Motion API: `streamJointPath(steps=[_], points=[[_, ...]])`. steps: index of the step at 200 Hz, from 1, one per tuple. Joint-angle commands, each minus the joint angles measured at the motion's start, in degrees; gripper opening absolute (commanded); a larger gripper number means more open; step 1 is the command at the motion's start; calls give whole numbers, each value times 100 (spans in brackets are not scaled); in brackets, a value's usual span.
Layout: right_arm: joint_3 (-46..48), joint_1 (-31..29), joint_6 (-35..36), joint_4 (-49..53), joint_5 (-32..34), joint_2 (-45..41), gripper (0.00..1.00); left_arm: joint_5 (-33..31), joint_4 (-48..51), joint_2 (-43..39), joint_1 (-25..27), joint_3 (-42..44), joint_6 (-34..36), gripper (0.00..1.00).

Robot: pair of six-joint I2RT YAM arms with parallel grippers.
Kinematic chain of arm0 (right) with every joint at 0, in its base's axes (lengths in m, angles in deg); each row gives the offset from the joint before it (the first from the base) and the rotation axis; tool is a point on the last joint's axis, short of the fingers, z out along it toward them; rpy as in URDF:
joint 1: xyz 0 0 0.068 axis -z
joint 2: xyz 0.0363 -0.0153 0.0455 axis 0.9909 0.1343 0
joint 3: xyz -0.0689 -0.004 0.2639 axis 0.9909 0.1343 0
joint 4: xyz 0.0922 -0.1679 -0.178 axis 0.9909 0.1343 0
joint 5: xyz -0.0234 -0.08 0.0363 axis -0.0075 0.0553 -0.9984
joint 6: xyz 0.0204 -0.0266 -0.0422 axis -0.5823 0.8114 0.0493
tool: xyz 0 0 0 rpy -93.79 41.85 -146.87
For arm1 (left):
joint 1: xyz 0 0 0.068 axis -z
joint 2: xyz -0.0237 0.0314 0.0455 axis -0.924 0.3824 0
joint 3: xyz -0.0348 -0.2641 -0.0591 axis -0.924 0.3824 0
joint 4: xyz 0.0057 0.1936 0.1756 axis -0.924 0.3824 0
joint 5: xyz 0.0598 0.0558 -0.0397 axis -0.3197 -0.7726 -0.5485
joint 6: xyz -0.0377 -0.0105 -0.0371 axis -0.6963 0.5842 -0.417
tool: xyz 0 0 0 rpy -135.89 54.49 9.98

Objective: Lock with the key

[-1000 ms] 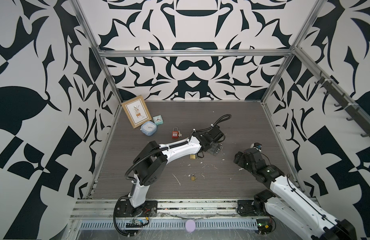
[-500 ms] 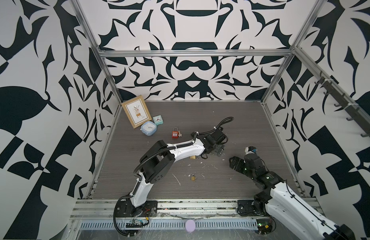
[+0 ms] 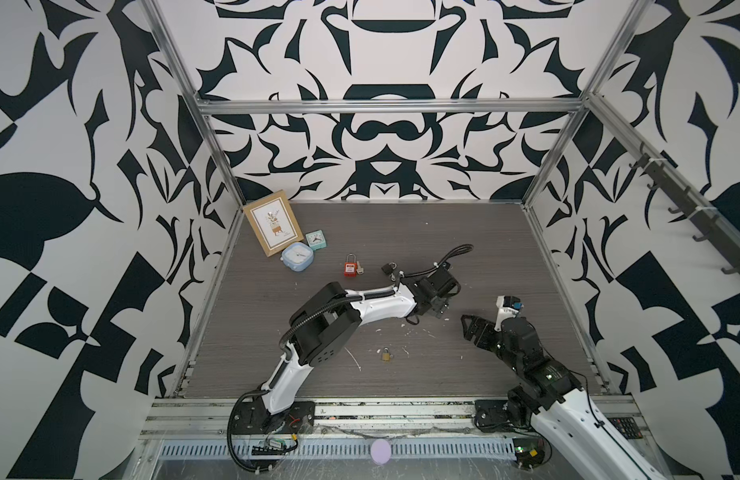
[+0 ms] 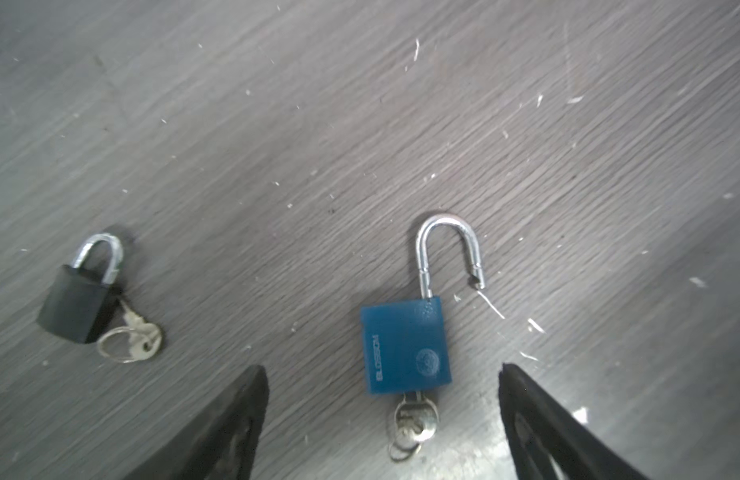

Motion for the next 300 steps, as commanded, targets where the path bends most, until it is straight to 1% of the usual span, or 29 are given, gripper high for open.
streamJointPath(steps=[1,31,35,80,114,156,168,187,207,223,240,259,273,285,294,300], points=[[-71,-24,100,-94,87,75,92,-134,25,190,64,11,-129,88],[-86,-22,143,-264,65,243,92,-177,128,290,58,-2,-186,86],[-85,-22,140,-281,65,261,92,-180,149,297,63,0,-203,82],[-132,-22,180,-388,135,353,92,-169,191,421,64,10,-261,69],[-127,-25,176,-432,166,378,92,-133,182,544,64,-91,-285,68],[-131,-22,154,-523,205,451,92,-132,182,572,62,-99,-287,57],[-116,-24,135,-584,209,492,92,-134,186,564,63,-87,-287,52],[-114,-22,88,-673,180,566,92,-167,186,522,62,-54,-255,40],[-221,-22,71,-668,132,682,92,-208,-14,294,55,92,-49,28],[-353,-20,129,-652,14,777,92,-157,-356,-50,42,317,293,24],[-535,-13,237,-634,-191,885,92,250,-763,-547,-35,635,775,21],[-806,-10,392,-683,-630,978,94,944,-987,-1189,-220,1037,1236,12],[-1020,-8,531,-760,-1165,1037,94,1764,-1030,-1677,-426,1334,1619,6],[-1211,-10,632,-800,-1655,1060,94,2583,-916,-2088,-609,1546,2050,3],[-1363,-6,686,-793,-1996,1060,95,3021,-810,-2373,-740,1729,2339,0],[-1469,-13,757,-762,-2219,1048,95,3268,-725,-2564,-825,1833,2518,0]])
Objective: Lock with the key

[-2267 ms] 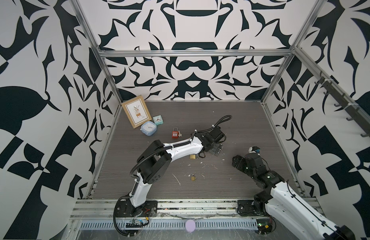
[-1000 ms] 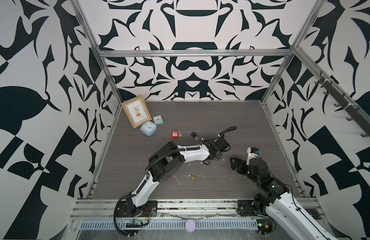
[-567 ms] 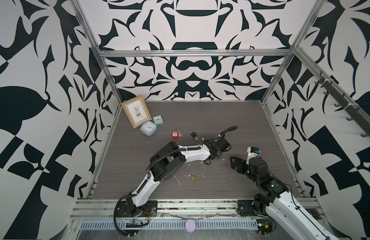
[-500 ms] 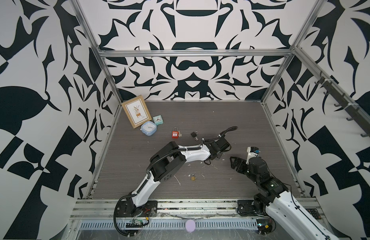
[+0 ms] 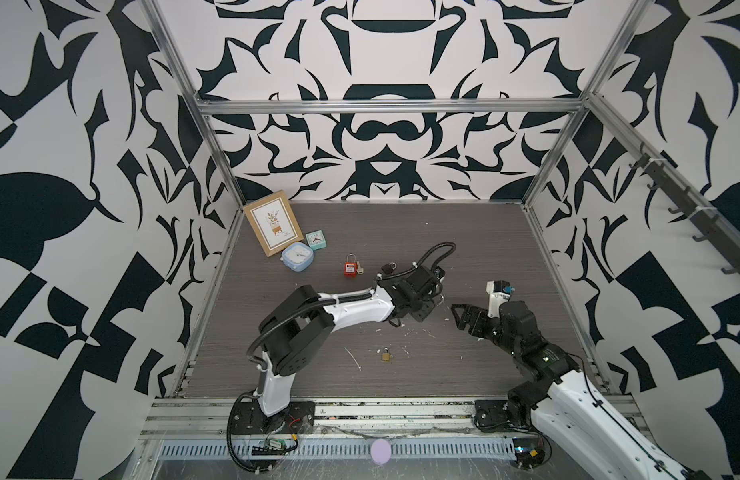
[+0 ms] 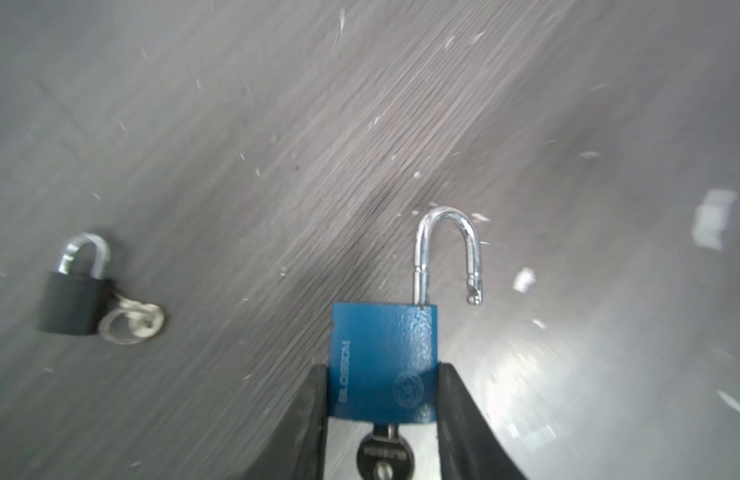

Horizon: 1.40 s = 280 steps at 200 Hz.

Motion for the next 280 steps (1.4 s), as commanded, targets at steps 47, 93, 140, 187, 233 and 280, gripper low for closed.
streamJointPath(steps=[47,93,140,187,233,280], points=[[-1177,-9,538,182,-2149,-279,93,1882,724,-2011,-685,805,2273,0],[-1509,-13,502,487,-3290,96,91,2223,341,-2973,-734,1503,3135,0],[-1552,-27,707,546,-3875,541,88,2757,-488,-3360,-914,2065,3272,0],[-1428,-13,860,319,-3722,1053,85,3163,-455,-3044,-1081,1926,3129,0],[-1421,-18,976,49,-3180,1546,72,3440,-485,-2797,-1127,1819,3092,0],[-1386,-12,931,-512,-3152,2138,60,3431,-504,-2848,-1127,1877,3030,0]])
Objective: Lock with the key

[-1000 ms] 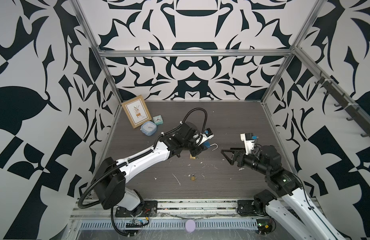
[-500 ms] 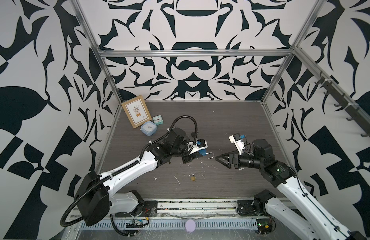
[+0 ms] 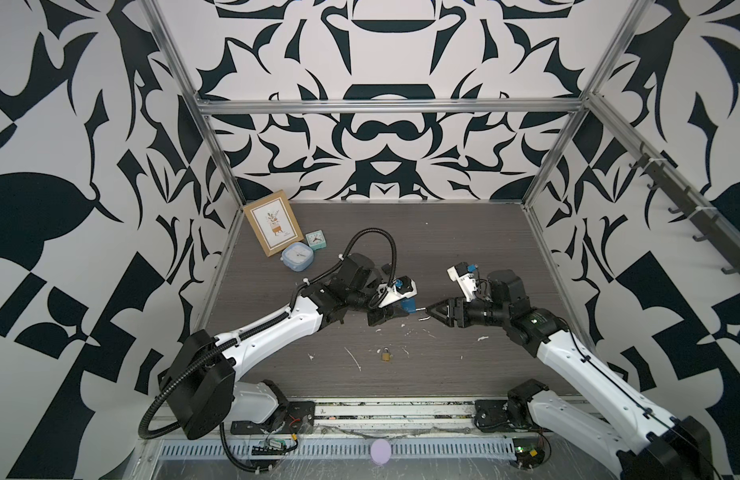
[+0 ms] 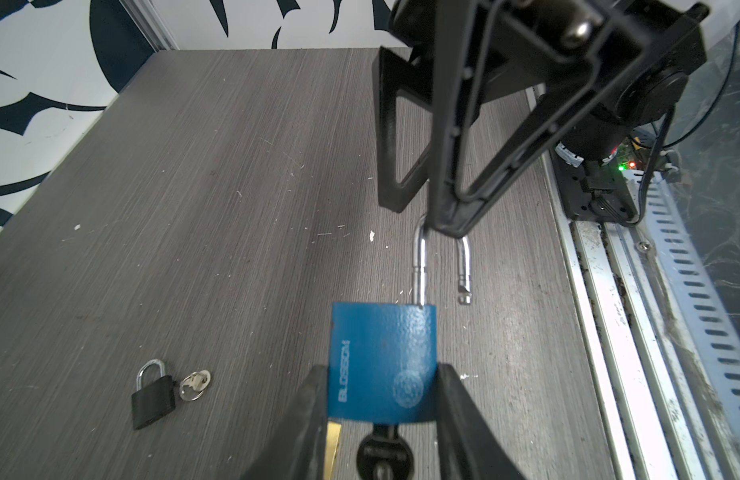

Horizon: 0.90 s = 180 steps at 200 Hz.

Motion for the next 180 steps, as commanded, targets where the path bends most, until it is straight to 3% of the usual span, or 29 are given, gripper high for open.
streamJointPath(steps=[1,49,109,150,180], points=[[-10,-13,41,-510,55,193,60,205,-203,-63,-34,-161,-6,0],[-107,-22,290,-470,-355,350,64,-151,-392,-14,-34,-133,-157,0],[34,-22,131,-631,-378,225,66,-374,-654,253,-34,-169,-373,0],[153,-22,37,-497,-271,191,66,-718,-956,292,-43,-171,-618,0],[184,-22,-72,-302,177,255,62,-753,-1071,263,-52,-157,-719,0]])
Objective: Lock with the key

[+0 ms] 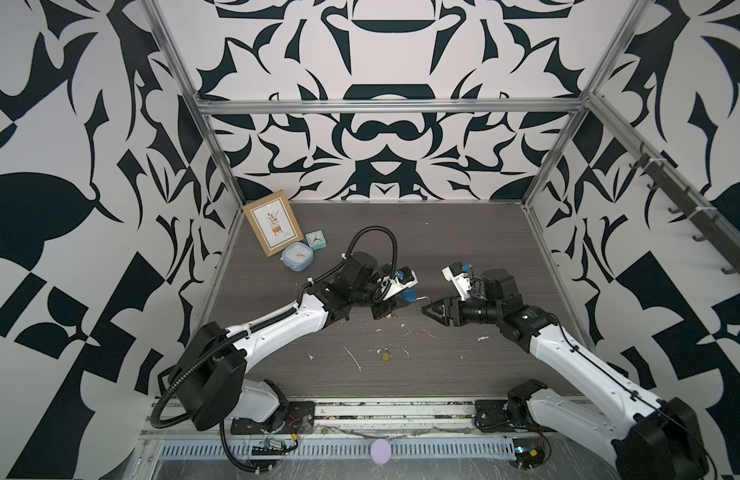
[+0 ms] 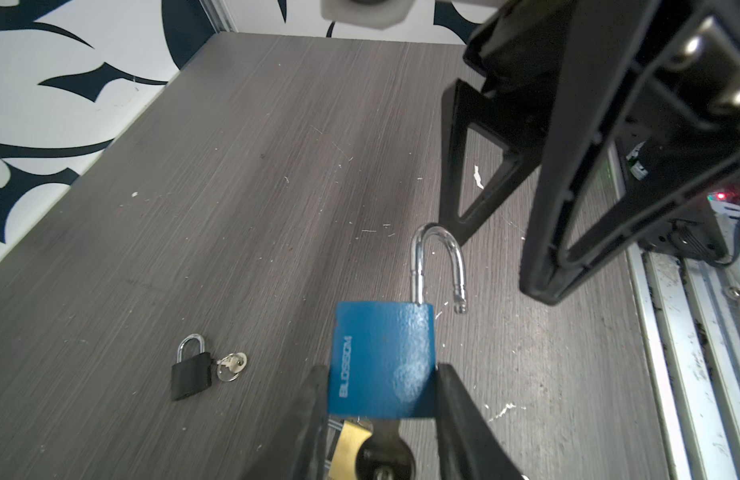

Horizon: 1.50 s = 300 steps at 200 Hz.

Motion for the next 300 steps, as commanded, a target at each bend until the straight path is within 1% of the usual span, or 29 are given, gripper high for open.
streamJointPath(steps=[1,48,88,115,137,180,210,232,257,277,300], points=[[-2,-22,-113,63,331,-12,62,-29,-393,-46,-26,-159,-137,0],[-91,-23,-255,-250,603,311,56,361,-274,-165,-26,-129,-111,0],[-235,-18,-304,-498,813,654,51,554,-238,-367,-26,-31,-128,0],[-382,-22,-351,-661,830,775,51,768,-32,-374,-26,-52,-64,0],[-486,-22,-402,-729,830,800,51,781,59,-345,-26,-28,-33,0],[-598,-14,-533,-711,860,748,54,821,37,-307,-26,32,29,0],[-717,0,-690,-329,1262,659,63,813,-60,-290,-26,100,99,0],[-756,91,-861,-155,1387,524,66,826,-101,-266,1,201,280,0],[-861,192,-893,341,1608,456,66,745,-493,-358,1,428,287,0],[-929,307,-893,786,1800,462,66,824,-1150,-539,1,795,295,0],[-847,485,-1013,778,1615,354,66,878,-1898,-655,1,1210,265,0]])
